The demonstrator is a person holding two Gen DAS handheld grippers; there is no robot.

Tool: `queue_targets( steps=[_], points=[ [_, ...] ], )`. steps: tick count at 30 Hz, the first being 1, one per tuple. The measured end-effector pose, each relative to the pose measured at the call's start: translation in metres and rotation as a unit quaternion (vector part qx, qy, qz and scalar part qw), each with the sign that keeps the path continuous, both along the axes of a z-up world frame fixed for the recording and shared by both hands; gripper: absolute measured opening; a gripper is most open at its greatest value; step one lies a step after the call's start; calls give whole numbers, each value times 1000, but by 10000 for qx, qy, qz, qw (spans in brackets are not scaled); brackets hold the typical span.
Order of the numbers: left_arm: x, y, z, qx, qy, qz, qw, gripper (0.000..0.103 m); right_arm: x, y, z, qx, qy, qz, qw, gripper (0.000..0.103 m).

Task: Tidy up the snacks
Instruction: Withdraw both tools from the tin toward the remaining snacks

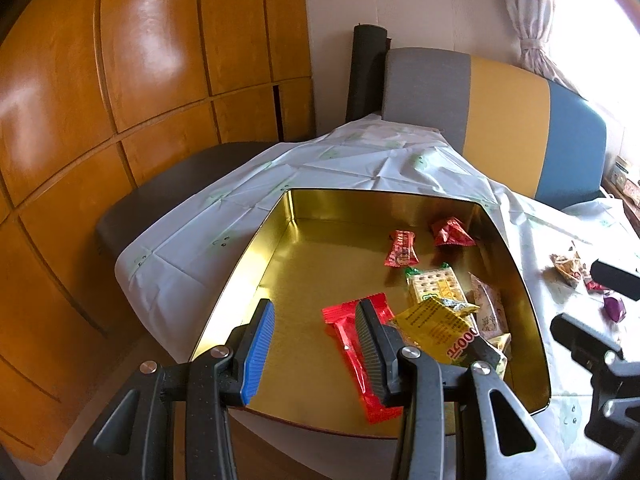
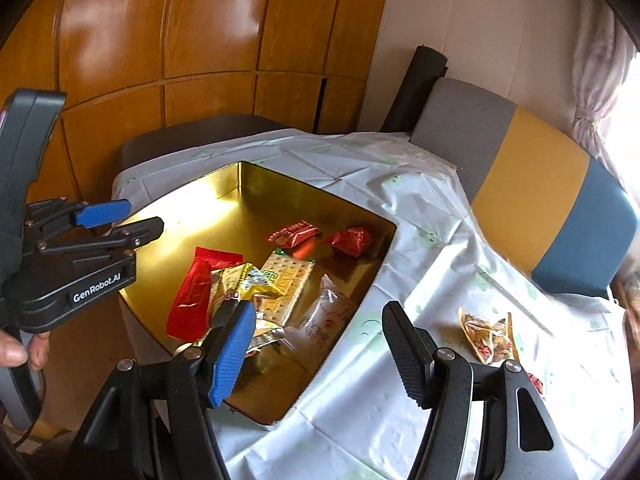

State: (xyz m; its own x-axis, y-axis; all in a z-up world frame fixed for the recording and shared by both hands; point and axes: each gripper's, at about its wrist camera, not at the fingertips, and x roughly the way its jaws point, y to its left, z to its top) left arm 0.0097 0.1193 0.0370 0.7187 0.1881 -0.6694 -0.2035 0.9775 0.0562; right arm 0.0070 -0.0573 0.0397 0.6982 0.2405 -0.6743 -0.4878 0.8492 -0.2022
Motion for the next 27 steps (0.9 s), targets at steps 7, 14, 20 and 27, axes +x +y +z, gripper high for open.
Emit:
queue_targets(
  steps=[7, 14, 20, 27],
  points=[
    [-1, -13, 2, 81, 2, -170, 9998, 43, -1, -19, 2, -63, -47, -133, 9999, 67],
    [1, -43, 6, 204, -8, -588, 9981, 43, -1, -64, 1, -209, 9, -472, 9987, 69],
    [1, -77, 8, 307, -32, -1056, 9939, 43, 3, -119, -3, -428, 181, -969, 9942, 69],
    [2, -114, 10, 455, -9, -1585, 9863, 43, 16, -195, -4, -413, 474, -1690, 9836, 71]
  ],
)
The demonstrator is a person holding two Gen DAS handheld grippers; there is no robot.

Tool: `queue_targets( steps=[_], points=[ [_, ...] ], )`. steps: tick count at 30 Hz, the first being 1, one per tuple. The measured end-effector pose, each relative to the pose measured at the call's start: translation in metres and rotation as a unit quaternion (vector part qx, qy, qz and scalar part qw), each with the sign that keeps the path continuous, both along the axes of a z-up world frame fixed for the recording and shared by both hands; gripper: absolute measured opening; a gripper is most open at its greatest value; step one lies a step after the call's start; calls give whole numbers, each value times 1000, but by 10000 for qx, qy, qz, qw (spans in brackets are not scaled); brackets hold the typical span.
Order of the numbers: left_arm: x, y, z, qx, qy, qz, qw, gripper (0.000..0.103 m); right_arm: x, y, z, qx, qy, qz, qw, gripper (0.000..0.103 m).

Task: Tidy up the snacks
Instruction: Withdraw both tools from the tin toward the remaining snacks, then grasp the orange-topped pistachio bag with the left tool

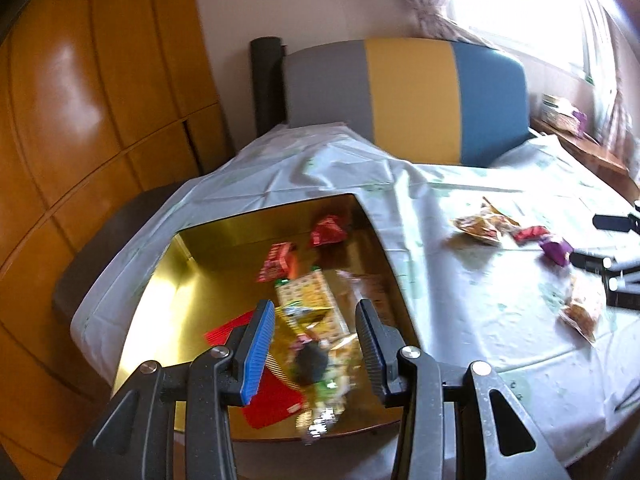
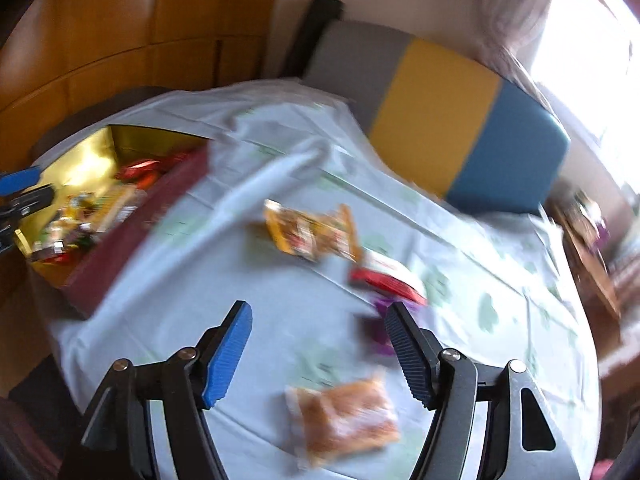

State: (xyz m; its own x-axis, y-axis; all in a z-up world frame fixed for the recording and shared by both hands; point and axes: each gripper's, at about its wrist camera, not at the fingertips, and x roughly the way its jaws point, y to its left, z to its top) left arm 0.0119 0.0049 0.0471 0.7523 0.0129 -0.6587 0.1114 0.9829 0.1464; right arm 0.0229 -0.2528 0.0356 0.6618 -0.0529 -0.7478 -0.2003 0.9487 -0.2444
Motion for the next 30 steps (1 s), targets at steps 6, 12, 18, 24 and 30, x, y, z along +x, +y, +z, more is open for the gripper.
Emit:
queue_targets(
  steps=[6, 12, 18, 24, 30],
  points=[
    [3, -25, 2, 151, 13, -327, 9993, 43, 11, -61, -6, 284, 137, -732, 9968, 71],
    [7, -53, 2, 315, 47, -629, 9975, 43, 23, -98, -13, 692, 376, -1472, 9860, 71],
    [12, -80, 0, 434, 129, -910, 9948, 43, 25, -111, -12, 951, 418, -1715, 9797, 71],
    [33, -100, -3, 323, 468, -1112, 9922, 43, 22, -120, -6, 1268, 333, -1891, 9732, 73],
    [64, -124, -5, 132, 957, -1317, 9866, 43, 21, -125, 0, 1489, 262, -1923, 9696, 74]
  ],
)
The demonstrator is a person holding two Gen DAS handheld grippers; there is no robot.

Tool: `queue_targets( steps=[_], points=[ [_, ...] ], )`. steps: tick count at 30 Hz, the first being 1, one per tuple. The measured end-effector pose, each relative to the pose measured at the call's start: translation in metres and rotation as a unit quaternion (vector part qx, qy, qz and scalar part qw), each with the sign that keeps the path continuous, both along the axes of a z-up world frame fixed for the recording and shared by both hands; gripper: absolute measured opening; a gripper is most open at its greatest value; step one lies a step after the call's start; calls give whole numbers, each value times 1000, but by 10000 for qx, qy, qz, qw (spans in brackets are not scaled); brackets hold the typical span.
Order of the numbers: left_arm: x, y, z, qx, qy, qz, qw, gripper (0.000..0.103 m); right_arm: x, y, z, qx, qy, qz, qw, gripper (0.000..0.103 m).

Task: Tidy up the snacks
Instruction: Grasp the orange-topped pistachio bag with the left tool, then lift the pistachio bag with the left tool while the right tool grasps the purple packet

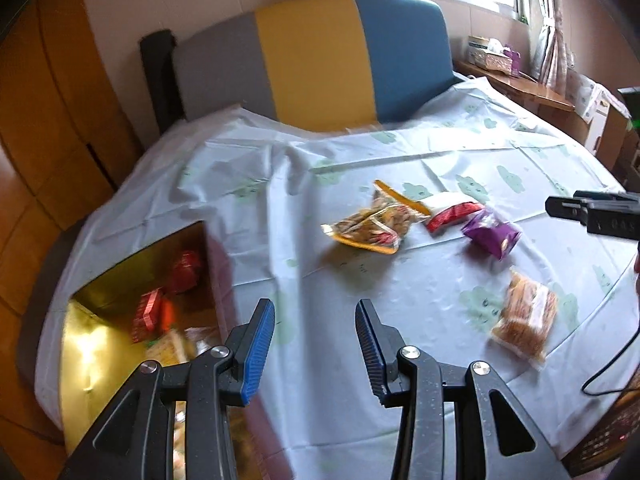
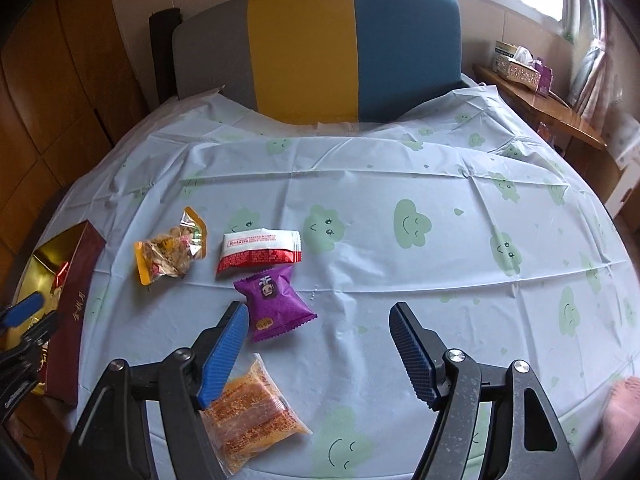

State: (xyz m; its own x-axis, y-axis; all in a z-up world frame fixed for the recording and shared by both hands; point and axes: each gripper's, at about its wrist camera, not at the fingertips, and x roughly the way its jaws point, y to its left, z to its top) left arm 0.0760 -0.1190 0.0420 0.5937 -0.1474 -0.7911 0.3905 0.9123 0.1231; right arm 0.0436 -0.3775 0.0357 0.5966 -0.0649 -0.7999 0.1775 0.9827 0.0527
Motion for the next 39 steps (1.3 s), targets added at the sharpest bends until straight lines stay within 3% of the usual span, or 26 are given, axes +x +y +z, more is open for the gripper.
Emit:
queue_targets(
  steps=[2, 5, 9, 15, 23, 24, 26, 27, 30, 39],
  points=[
    [9, -8, -1, -18, 93, -13, 10000, 45, -1, -1, 2, 71, -40, 6, 10000, 74],
    [25, -25, -2, -44, 183, -169, 9997, 58, -2, -3, 5, 175, -89, -17, 9998, 76],
    [44, -60, -11, 446, 31, -808, 9957, 66, -4, -5, 8, 265, -137, -55, 9995, 76],
    [81, -89, -33, 648, 220, -1193, 9905, 82, -6, -14, 12, 432, -249, -217, 9985, 77],
    [114, -111, -71, 916, 450, -1381, 9851, 84, -4, -19, 12, 512, -236, -301, 9980, 77],
    [119, -110, -77, 872, 545, -1319, 9859, 82, -3, -19, 11, 509, -242, -319, 9979, 77],
    [123, -107, -84, 677, 792, -1192, 9874, 65, -3, -24, 12, 493, -269, -436, 9975, 77],
    [122, -103, -84, 514, 805, -1076, 9896, 62, -3, -27, 12, 508, -286, -491, 9971, 77],
    [112, -98, -82, 409, 823, -941, 9913, 58, -4, -34, 13, 562, -345, -645, 9957, 77],
    [49, -73, -76, 86, 900, -535, 9945, 57, -3, -35, 7, 508, -200, -699, 9961, 77]
  ],
)
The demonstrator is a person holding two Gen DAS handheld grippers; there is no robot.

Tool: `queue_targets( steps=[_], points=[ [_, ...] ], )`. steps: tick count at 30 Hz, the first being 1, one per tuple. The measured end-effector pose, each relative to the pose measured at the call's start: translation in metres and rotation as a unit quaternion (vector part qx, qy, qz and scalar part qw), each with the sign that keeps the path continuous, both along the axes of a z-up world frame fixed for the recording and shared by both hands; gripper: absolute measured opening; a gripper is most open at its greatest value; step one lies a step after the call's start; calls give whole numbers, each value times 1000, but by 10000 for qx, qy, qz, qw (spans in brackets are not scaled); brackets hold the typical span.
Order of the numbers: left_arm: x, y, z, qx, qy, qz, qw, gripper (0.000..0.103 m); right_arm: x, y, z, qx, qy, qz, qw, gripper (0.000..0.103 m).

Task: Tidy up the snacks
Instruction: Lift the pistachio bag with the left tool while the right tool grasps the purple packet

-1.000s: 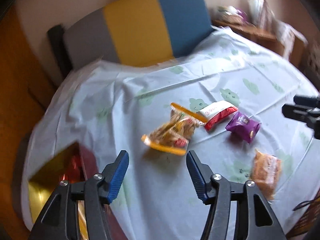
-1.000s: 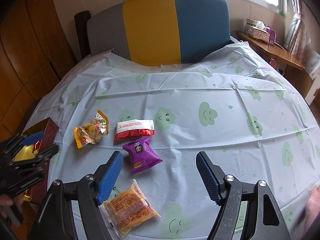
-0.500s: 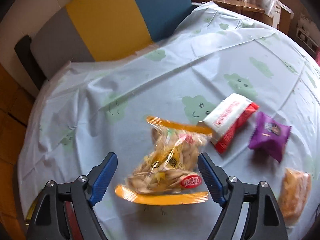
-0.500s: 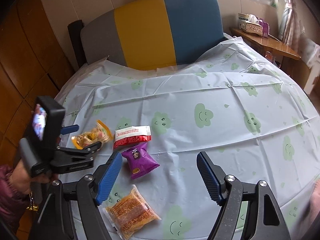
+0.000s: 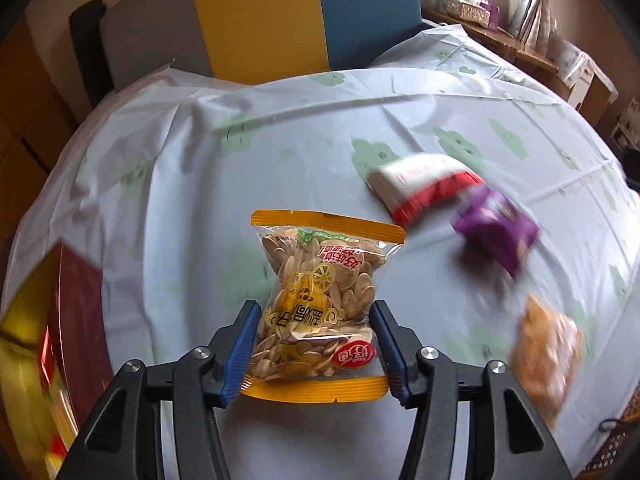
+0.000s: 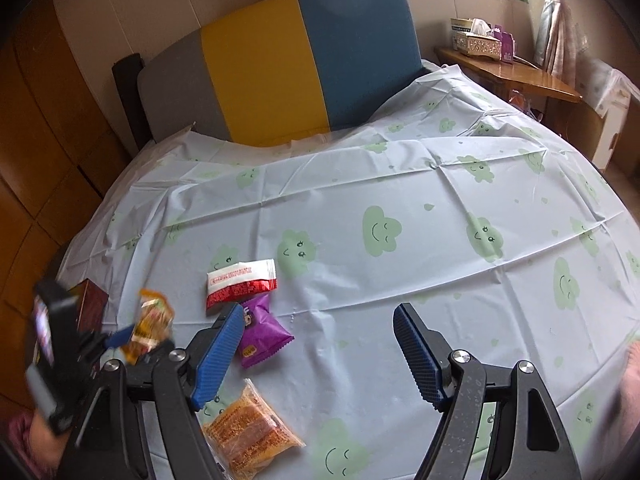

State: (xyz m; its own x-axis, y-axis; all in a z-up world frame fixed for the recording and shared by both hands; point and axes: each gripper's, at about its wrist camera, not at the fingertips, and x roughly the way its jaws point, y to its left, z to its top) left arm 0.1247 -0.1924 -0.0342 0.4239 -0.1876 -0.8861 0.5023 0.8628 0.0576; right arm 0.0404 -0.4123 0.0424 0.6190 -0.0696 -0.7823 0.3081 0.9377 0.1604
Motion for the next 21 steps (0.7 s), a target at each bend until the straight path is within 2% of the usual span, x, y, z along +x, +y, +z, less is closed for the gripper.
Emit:
queue_targets(
  steps=[6, 10, 13, 21],
  points=[
    [-50, 18, -2, -101, -213, 80, 9997, 57, 1, 9, -7, -133, 148, 185, 9996, 77],
    [-81, 28, -5, -163, -517, 48, 9985, 57, 2, 14, -11, -267, 260, 241, 9990, 77],
    [-92, 33, -9, -265, -817, 68, 9963, 58, 2, 17, -14, -381, 327, 249, 9984, 77],
    [-97, 41, -14, -500, -986, 170, 9937, 58, 3, 19, -20, -560, 451, 203, 9972, 77]
  ],
)
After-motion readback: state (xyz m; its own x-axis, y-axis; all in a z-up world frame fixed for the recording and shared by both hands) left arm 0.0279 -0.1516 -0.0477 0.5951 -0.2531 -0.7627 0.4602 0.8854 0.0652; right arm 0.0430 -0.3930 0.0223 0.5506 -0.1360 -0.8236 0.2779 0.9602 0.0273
